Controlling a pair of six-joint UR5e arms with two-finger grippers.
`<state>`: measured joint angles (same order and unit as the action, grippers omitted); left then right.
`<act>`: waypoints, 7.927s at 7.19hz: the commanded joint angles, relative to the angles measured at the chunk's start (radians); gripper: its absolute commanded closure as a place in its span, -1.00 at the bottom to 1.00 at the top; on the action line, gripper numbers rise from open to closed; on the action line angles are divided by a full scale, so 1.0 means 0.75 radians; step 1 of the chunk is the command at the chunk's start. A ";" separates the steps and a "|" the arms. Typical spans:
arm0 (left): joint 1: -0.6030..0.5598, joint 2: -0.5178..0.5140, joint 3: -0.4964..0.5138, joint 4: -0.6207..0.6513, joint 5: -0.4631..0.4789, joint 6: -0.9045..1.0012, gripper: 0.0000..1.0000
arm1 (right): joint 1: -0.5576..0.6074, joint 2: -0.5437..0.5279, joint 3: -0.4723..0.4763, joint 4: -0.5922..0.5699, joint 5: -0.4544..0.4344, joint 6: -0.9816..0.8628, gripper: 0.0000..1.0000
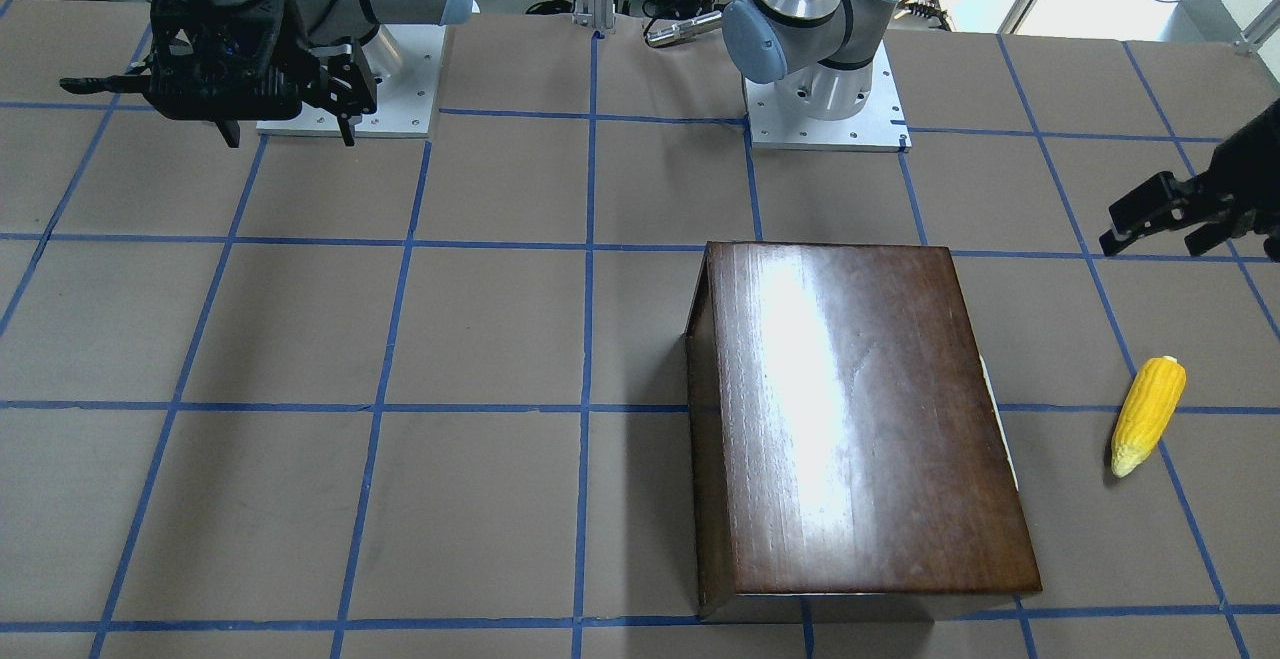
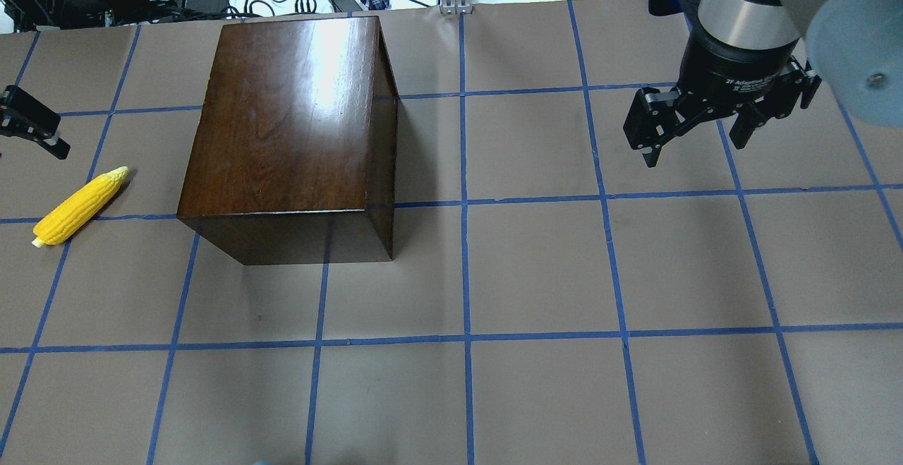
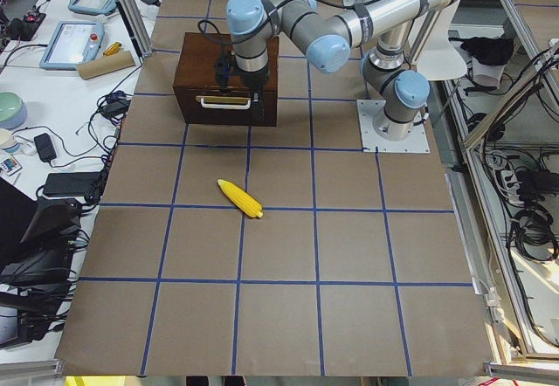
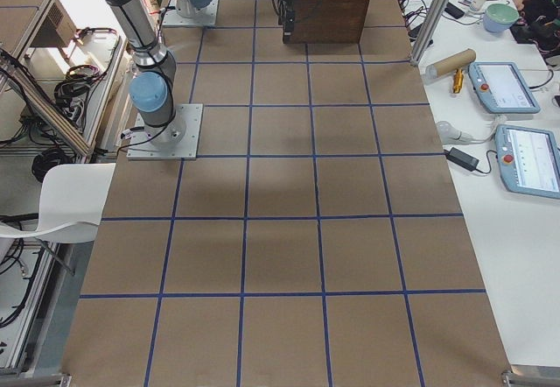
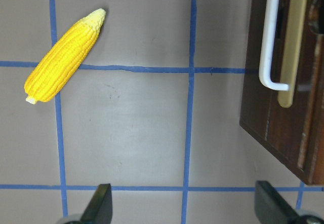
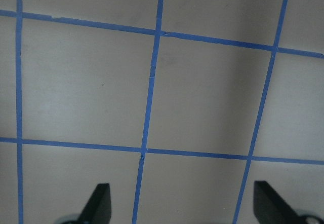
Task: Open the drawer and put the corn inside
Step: 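Lower the left gripper beside the cabinet toward the white drawer handle, then hook the left gripper onto the white drawer handle, then pull the drawer outward with the left gripper, then release the handle and move the left gripper over the yellow corn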
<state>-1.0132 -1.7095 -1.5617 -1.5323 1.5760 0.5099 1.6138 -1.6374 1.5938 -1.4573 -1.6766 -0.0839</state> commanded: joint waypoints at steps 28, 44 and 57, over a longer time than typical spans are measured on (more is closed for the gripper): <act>-0.095 -0.394 -0.031 0.288 -0.428 0.089 -1.00 | 0.000 -0.001 0.000 0.000 0.002 0.001 -1.00; 0.034 -0.390 -0.016 0.292 -0.338 0.099 -1.00 | 0.000 0.001 0.000 0.000 0.000 0.001 -1.00; 0.156 -0.390 -0.016 0.296 -0.328 0.103 -1.00 | 0.000 0.001 0.000 0.000 0.002 0.001 -1.00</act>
<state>-0.9016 -2.0019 -1.5739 -1.3101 1.3303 0.5875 1.6137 -1.6375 1.5938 -1.4573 -1.6751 -0.0829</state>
